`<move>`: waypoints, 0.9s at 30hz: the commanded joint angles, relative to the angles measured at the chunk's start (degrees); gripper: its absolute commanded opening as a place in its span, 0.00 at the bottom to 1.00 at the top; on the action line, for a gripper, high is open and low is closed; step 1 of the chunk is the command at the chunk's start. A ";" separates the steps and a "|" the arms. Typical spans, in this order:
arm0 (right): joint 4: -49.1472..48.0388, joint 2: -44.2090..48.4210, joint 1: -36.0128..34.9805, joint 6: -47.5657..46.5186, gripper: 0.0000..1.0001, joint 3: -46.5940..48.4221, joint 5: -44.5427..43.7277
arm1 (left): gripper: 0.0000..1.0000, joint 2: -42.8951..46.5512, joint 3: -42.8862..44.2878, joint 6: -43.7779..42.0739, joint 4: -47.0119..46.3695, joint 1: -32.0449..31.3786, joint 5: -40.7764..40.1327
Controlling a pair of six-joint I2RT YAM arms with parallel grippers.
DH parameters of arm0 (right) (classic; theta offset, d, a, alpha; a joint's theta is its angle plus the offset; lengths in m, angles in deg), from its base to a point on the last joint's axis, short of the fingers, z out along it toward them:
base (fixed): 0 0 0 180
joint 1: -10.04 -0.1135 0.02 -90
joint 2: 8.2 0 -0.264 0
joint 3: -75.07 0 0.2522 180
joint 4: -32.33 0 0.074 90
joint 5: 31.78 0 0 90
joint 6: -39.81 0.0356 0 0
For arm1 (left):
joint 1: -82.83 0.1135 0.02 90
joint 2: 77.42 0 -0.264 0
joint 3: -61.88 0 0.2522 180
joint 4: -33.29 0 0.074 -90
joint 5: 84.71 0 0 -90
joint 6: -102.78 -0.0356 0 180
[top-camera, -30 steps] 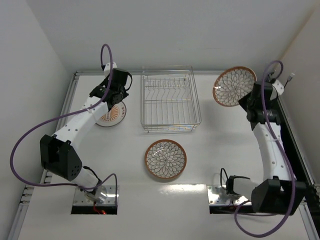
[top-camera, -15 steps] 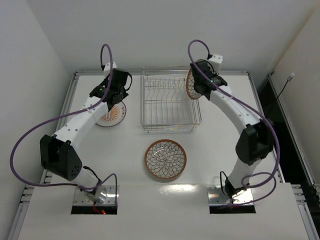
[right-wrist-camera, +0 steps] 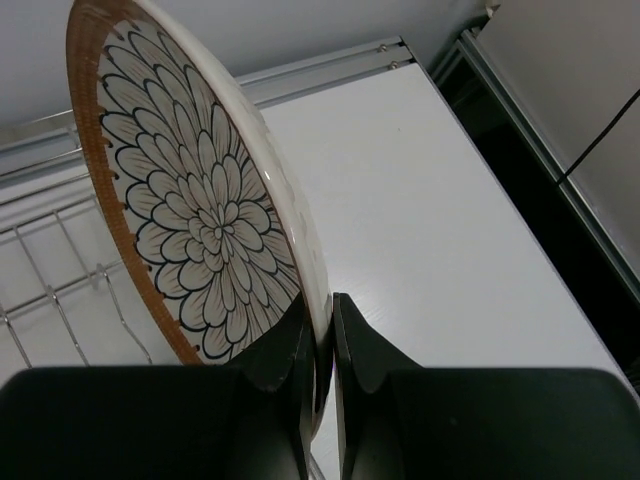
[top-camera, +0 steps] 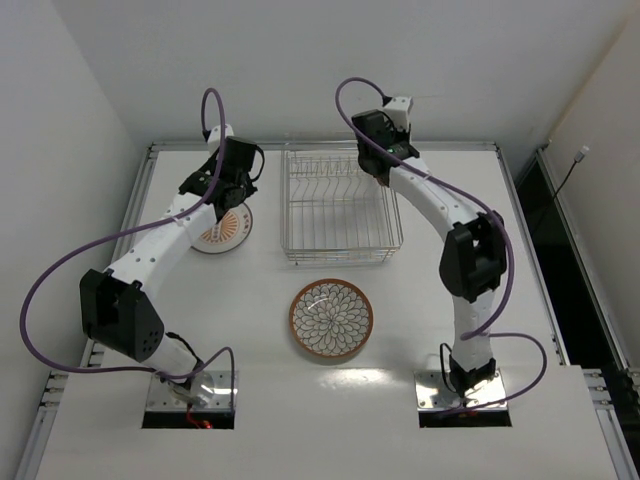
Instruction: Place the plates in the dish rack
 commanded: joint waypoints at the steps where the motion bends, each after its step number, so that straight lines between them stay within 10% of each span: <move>1: -7.61 -0.99 -1.09 -3.87 0.00 4.85 -7.70 | 0.17 0.43 0.40 0.18 -0.75 -0.37 0.46; 27: -24.66 -12.95 -13.04 -22.33 0.03 3.27 -24.23 | 0.17 0.43 0.40 0.18 -0.75 -0.37 0.99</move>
